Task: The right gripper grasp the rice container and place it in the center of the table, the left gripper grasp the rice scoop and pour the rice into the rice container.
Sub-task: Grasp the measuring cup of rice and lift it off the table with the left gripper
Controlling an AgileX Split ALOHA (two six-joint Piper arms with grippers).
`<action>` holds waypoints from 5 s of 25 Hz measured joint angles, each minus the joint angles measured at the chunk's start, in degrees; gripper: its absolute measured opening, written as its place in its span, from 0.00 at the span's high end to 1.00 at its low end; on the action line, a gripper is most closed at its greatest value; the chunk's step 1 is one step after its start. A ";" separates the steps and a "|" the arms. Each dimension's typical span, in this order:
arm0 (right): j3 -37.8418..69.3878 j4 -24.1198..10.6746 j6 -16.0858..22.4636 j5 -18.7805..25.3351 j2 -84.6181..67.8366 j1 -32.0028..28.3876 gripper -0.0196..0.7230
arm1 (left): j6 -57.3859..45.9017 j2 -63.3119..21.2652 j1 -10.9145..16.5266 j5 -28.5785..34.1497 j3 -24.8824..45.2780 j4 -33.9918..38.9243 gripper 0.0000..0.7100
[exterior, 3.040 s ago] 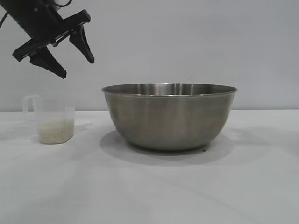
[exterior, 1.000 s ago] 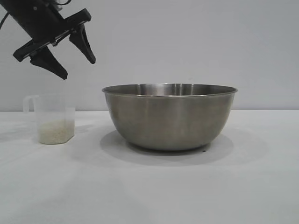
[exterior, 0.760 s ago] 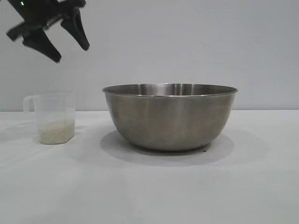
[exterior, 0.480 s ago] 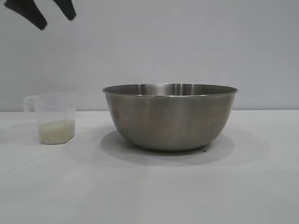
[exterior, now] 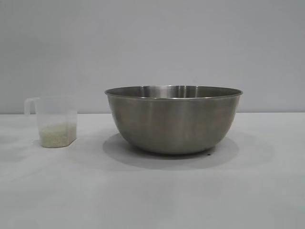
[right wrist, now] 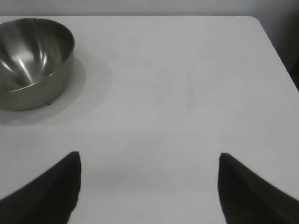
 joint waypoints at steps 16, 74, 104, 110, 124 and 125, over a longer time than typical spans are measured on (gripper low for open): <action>0.00 0.00 0.00 0.00 0.00 0.00 0.21 | 0.00 -17.29 0.00 -26.30 31.17 -3.22 0.34; 0.00 0.00 0.00 0.00 0.00 0.00 0.21 | -12.36 30.19 0.00 -127.58 59.74 21.24 0.63; 0.00 0.00 0.00 0.00 0.00 0.00 0.21 | -9.16 34.34 0.00 -127.91 48.53 19.39 0.63; 0.00 0.00 0.00 0.00 0.00 0.00 0.21 | -9.01 36.53 0.00 -127.91 47.00 19.40 0.63; 0.00 0.00 0.00 0.00 0.00 0.00 0.21 | -8.77 40.79 0.00 -128.08 41.75 19.27 0.63; 0.00 0.00 0.00 0.00 0.00 0.00 0.21 | -8.77 40.88 0.00 -128.08 41.32 19.27 0.63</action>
